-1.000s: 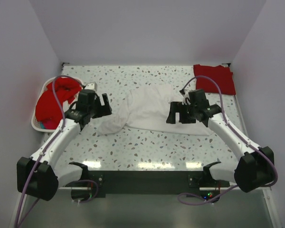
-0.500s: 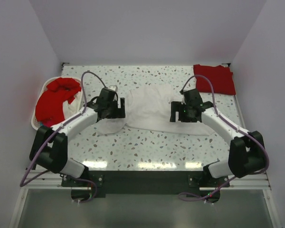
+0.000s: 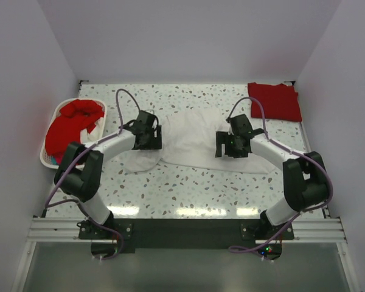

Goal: Fold and stack the t-shirts
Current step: Flatten the tshirt out

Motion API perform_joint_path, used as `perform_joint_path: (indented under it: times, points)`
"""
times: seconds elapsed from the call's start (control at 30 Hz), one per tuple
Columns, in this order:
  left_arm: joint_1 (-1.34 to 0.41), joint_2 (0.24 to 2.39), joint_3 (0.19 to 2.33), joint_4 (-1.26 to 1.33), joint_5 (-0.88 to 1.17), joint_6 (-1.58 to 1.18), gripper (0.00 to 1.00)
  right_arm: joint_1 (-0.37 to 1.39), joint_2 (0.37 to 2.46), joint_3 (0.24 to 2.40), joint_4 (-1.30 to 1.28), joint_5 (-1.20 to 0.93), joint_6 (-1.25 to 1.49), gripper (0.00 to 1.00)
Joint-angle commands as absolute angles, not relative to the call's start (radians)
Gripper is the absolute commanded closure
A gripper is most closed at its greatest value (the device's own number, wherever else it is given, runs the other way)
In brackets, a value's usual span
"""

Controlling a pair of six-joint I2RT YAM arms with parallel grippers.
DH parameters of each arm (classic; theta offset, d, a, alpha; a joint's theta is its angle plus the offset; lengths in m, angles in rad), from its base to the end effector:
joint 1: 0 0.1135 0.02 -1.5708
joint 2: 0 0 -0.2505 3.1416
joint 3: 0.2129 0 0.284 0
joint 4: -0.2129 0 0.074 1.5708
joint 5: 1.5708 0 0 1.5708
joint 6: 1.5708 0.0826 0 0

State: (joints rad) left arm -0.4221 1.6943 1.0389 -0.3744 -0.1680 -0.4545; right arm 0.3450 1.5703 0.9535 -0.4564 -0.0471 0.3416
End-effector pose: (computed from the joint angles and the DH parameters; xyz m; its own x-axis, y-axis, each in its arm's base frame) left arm 0.3592 -0.1462 0.1072 -0.8454 -0.0948 -0.5256 -0.0509 0.9939 -0.0973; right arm 0.3335 0.1240 0.1149 -0.8994 0.0324 -0.4359 -0.0612 0.9781 0.1989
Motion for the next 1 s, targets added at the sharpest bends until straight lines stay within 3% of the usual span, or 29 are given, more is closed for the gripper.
perform_joint_path:
  times: [0.0,0.03,0.07,0.17,0.2,0.27,0.3,0.57,0.67,0.77,0.8,0.87,0.9,0.97]
  points:
    - [-0.430,1.718,1.062,-0.331,-0.163,-0.475,0.25,0.347,1.606,0.942,-0.385,-0.055,0.357,0.15]
    - [-0.430,1.723,1.055,-0.336,-0.163,-0.482,0.32,0.348,1.618,0.939,-0.384,-0.055,0.360,0.16]
    - [-0.430,1.718,1.046,-0.340,-0.163,-0.498,0.47,0.347,1.626,0.936,-0.379,-0.052,0.360,0.18]
    - [-0.430,1.668,0.983,-0.360,-0.175,-0.531,0.70,0.347,1.640,0.930,-0.383,-0.038,0.359,0.18]
    - [-0.430,1.646,0.939,-0.365,-0.164,-0.554,0.83,0.347,1.641,0.928,-0.385,-0.038,0.359,0.18]
    - [-0.430,1.570,0.891,-0.380,-0.153,-0.595,0.96,0.348,1.641,0.922,-0.388,-0.040,0.364,0.19]
    - [-0.430,1.540,0.846,-0.408,-0.147,-0.609,1.00,0.347,1.640,0.919,-0.390,-0.043,0.365,0.20]
    - [-0.430,1.030,0.580,-0.641,-0.005,-0.858,1.00,0.345,1.598,0.914,-0.439,-0.067,0.376,0.20]
    - [-0.431,0.809,0.503,-0.706,0.101,-0.931,0.96,0.348,1.583,0.925,-0.472,-0.106,0.370,0.20]
    - [-0.433,0.678,0.483,-0.715,0.178,-0.985,0.80,0.350,1.563,0.945,-0.527,-0.156,0.362,0.20]
    - [-0.433,0.669,0.509,-0.703,0.184,-0.973,0.66,0.351,1.554,0.945,-0.540,-0.167,0.361,0.20]
    - [-0.433,0.715,0.566,-0.690,0.157,-0.887,0.50,0.353,1.513,0.942,-0.577,-0.175,0.356,0.20]
    - [-0.433,0.753,0.647,-0.689,0.103,-0.850,0.34,0.351,1.494,0.940,-0.584,-0.169,0.356,0.20]
    - [-0.433,0.901,0.791,-0.689,0.040,-0.736,0.18,0.351,1.433,0.945,-0.612,-0.144,0.351,0.20]
